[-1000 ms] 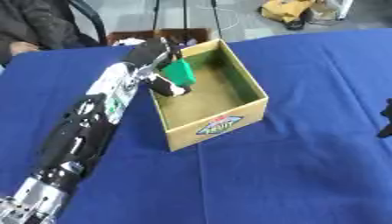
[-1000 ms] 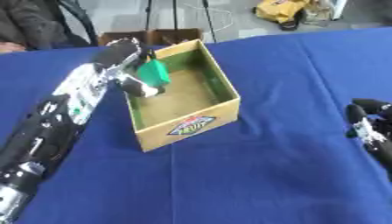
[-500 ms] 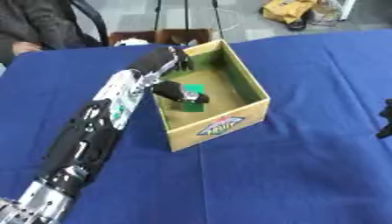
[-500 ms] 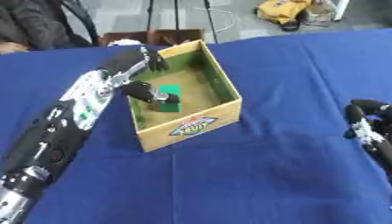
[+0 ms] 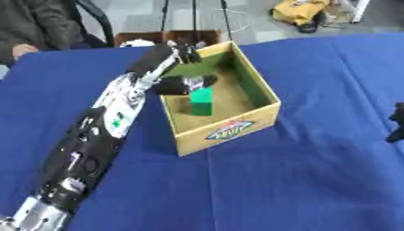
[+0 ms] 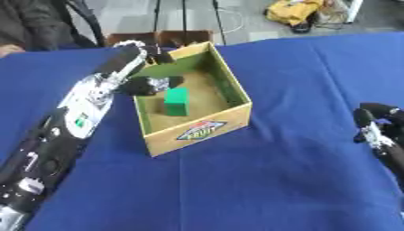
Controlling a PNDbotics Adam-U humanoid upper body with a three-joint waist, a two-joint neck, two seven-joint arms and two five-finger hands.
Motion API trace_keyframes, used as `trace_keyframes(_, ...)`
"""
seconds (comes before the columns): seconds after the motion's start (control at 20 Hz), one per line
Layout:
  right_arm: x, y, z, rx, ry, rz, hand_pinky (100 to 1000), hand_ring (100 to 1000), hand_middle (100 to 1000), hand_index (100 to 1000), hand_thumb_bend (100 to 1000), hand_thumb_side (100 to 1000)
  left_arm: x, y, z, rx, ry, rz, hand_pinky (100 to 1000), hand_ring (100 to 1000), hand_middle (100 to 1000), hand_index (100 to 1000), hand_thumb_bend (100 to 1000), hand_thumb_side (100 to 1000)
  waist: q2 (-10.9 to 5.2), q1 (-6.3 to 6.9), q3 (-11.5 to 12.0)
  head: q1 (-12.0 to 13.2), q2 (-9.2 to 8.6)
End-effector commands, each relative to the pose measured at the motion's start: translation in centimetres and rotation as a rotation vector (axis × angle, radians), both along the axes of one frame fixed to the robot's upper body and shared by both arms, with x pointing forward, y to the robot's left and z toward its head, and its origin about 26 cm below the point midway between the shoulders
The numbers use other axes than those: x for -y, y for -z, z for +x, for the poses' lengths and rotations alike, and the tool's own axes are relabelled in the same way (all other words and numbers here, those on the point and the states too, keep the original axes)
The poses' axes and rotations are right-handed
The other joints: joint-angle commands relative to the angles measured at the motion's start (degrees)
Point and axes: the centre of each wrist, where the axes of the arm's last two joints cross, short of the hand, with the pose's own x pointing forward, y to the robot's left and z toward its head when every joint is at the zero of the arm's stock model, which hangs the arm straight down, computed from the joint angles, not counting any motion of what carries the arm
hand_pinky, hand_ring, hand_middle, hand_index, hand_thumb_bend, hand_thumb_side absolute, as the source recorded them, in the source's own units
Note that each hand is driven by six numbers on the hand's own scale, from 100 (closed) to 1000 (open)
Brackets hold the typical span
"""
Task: Pick up objects on the table and place them in the box.
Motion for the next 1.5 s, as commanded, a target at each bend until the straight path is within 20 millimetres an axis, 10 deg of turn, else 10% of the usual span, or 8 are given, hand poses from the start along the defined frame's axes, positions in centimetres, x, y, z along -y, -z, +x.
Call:
trace_keyframes(0.05,0.4,-0.7,0.1,0.023,0.012,-0.004,481,430,576,750,413,607,-2.1,-3.1,-2.4,0.083,0.043,-0.172,645,647,589,692,710,882,-1.08,-0.49,0.5,-0.6,-0.08)
trace_keyframes(0.4,0.7,-0.7,0.0,0.027,0.028,0.0,482,430,577,750,412,607,-6.2,0.5,-6.4,-0.025,-0.003,-0.485,629,645,583,683,678,906,-1.08,-0.6,2.6,-1.4,0.03)
trace_keyframes(0.85,0.8,-0.9,0.0,0.036,0.035,0.002,482,431,577,751,410,608,-6.7,5.6,-8.5,-0.138,-0.076,-0.682,630,655,591,688,663,943,-0.54,-0.6,2.7,-1.5,0.81)
trace_keyframes(1.5,0.8,-1.0,0.0,0.04,0.038,0.004,482,431,578,751,409,608,-6.5,7.7,-8.8,-0.203,-0.096,-0.694,628,652,589,688,665,983,-0.33,-0.62,2.7,-2.9,2.63)
